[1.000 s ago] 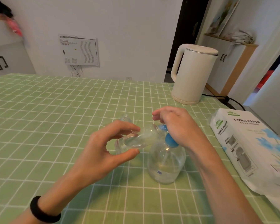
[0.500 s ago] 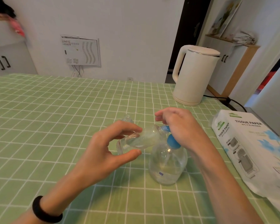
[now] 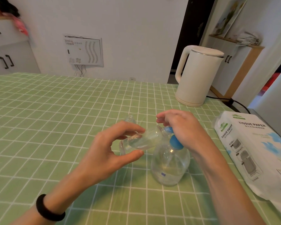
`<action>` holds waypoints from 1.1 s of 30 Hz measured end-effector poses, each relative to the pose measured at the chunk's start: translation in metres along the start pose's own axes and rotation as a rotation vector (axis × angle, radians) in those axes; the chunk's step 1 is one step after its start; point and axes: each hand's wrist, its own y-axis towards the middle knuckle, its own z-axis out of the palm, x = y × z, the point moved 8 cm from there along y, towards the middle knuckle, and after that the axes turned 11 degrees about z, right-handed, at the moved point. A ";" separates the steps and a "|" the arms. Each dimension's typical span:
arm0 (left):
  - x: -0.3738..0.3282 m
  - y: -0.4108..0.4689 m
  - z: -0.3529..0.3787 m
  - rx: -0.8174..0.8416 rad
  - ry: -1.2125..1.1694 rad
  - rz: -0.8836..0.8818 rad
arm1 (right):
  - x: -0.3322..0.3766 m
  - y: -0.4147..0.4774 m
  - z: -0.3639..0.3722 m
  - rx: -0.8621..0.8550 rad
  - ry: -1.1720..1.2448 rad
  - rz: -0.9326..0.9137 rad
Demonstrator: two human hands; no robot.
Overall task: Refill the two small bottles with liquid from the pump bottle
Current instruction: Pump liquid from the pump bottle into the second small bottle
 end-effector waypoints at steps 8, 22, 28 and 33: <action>0.002 0.000 -0.001 0.001 0.005 -0.001 | -0.001 0.001 0.003 0.004 0.017 0.039; 0.002 0.001 -0.001 0.010 0.009 0.017 | -0.001 0.001 0.001 -0.004 -0.012 0.024; 0.002 -0.001 0.001 0.016 0.006 0.009 | -0.005 -0.001 0.003 0.011 -0.018 0.052; 0.000 0.001 -0.001 0.000 0.002 0.030 | 0.002 -0.003 -0.002 -0.029 -0.048 0.012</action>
